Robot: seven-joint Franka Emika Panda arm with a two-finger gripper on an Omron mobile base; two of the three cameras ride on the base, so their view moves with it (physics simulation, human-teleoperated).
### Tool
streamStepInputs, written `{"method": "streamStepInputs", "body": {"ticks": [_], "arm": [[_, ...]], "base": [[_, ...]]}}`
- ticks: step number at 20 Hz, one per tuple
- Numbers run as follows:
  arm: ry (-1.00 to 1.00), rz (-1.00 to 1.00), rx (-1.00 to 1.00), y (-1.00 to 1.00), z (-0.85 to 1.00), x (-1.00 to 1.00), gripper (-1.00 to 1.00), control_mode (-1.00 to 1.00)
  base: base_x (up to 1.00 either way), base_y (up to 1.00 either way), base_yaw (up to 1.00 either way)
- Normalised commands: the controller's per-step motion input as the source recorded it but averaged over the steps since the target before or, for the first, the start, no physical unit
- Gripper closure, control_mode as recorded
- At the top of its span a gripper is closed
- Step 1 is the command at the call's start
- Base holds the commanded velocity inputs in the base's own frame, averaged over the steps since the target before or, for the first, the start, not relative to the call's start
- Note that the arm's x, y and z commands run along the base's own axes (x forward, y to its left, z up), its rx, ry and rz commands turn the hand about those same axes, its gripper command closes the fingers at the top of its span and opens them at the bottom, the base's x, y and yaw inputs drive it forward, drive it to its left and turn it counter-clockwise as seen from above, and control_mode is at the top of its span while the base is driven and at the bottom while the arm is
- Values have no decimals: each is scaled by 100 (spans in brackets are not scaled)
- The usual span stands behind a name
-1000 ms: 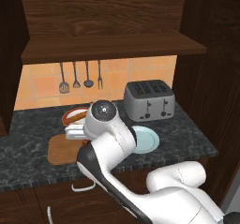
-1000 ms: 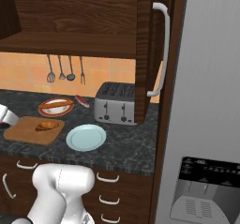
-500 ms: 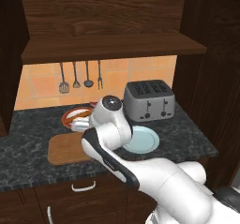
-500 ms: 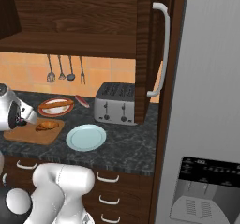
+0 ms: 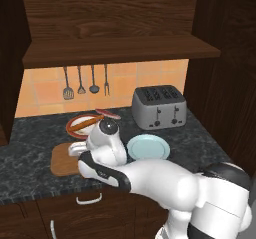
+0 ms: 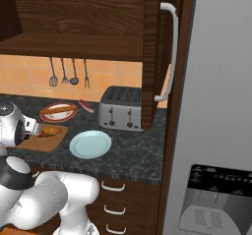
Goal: From the different types of pastries on the counter, select a croissant and place it on the cutting board. Then retrieve a jar of jam from the cabinet and place it alongside the croissant on the cutting board.
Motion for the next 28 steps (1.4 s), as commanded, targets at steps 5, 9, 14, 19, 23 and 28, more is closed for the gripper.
{"method": "streamStepInputs", "body": {"ticks": [5, 9, 14, 19, 23, 28], "arm": [[-38, 14, -5, 41, -27, 2, 100, -100], [-27, 4, 1, 0, 1, 41, 100, -100], [-5, 0, 10, 0, 4, 58, 100, -100], [2, 2, 11, 22, -13, 5, -100, -100], [0, 3, 8, 31, -23, 0, -100, -100], [0, 3, 5, 16, -30, 0, -100, -100]], "base": [[0, 0, 0], [0, 0, 0], [0, 0, 0], [0, 0, 0], [0, 0, 0], [0, 0, 0]]}}
